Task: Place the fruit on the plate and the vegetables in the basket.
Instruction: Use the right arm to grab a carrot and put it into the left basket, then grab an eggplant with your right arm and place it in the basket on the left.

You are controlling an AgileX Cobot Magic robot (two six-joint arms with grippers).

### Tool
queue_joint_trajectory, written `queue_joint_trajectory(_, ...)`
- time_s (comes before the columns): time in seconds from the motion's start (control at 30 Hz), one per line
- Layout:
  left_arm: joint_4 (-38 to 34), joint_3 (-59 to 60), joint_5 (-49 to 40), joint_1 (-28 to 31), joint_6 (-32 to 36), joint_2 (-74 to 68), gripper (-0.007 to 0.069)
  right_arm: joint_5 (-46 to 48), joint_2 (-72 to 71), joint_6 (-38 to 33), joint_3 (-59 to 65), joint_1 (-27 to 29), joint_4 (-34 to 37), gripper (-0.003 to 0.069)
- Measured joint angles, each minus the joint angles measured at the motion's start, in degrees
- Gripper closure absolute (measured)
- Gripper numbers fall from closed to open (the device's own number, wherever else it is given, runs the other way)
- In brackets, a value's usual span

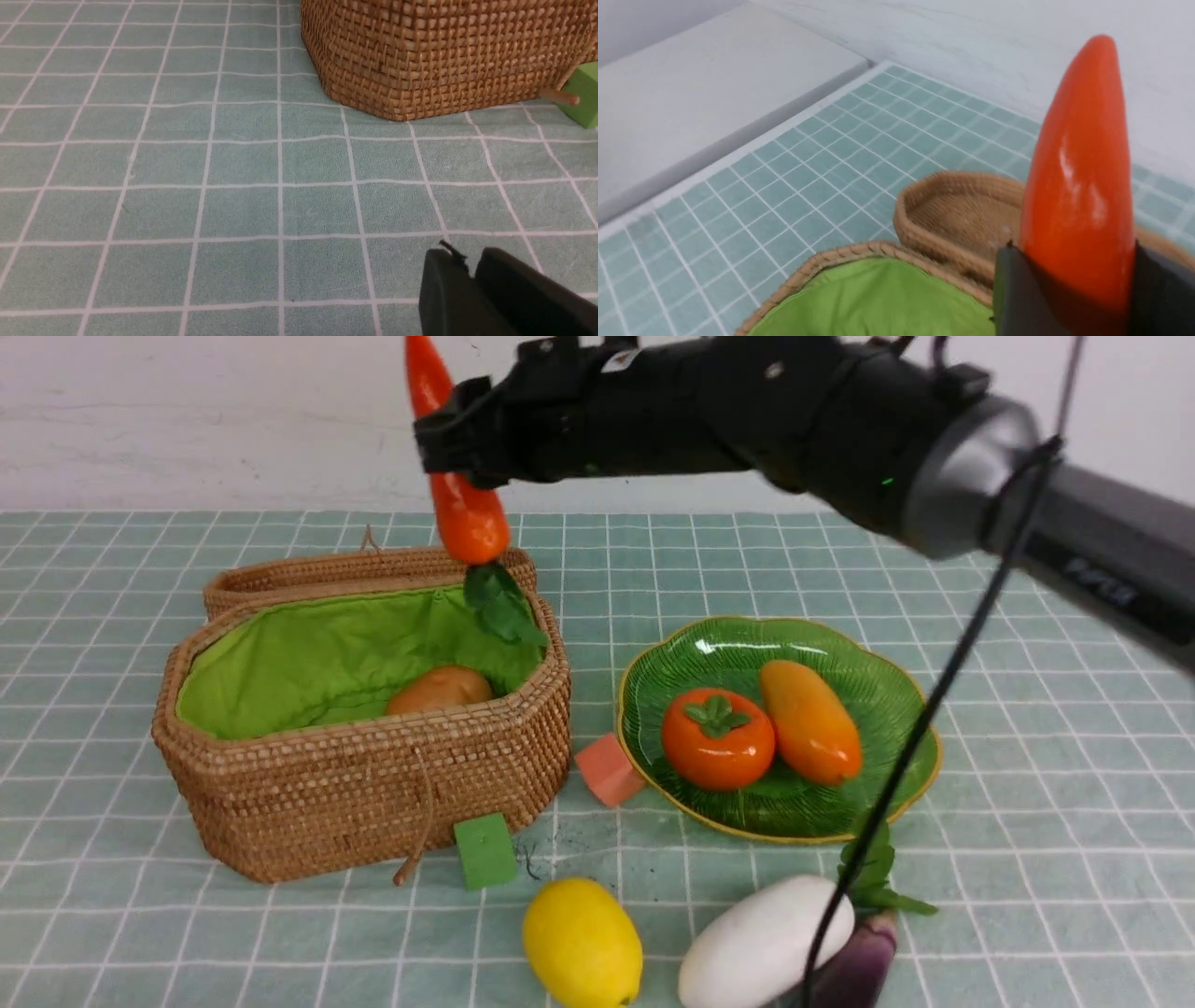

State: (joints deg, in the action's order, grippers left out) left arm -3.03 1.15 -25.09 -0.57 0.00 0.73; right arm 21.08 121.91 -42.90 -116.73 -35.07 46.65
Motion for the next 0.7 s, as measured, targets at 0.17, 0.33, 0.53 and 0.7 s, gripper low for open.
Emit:
queue_joint_trajectory(0.17,0.00,0.00,0.00,0.05,0.00,0.00,0.0532,-0.35,5.33,-14.34,-3.07,-2.41,4.71,0.0367)
queue_joint_trajectory(0.33,0.00,0.00,0.00,0.10,0.00,0.00,0.0532,2.58,5.45,-16.12,-3.37,-2.58,5.19,0.0191)
queue_joint_trajectory(0.53,0.00,0.00,0.00,0.10,0.00,0.00,0.0524,18.37,-0.67,-5.46,-3.43,0.82,-1.93,-0.0014)
queue_joint_trajectory(0.7,0.00,0.00,0.00,0.10,0.00,0.00,0.0519,36.58,-10.80,13.49,-3.48,4.98,-19.01,0.0008)
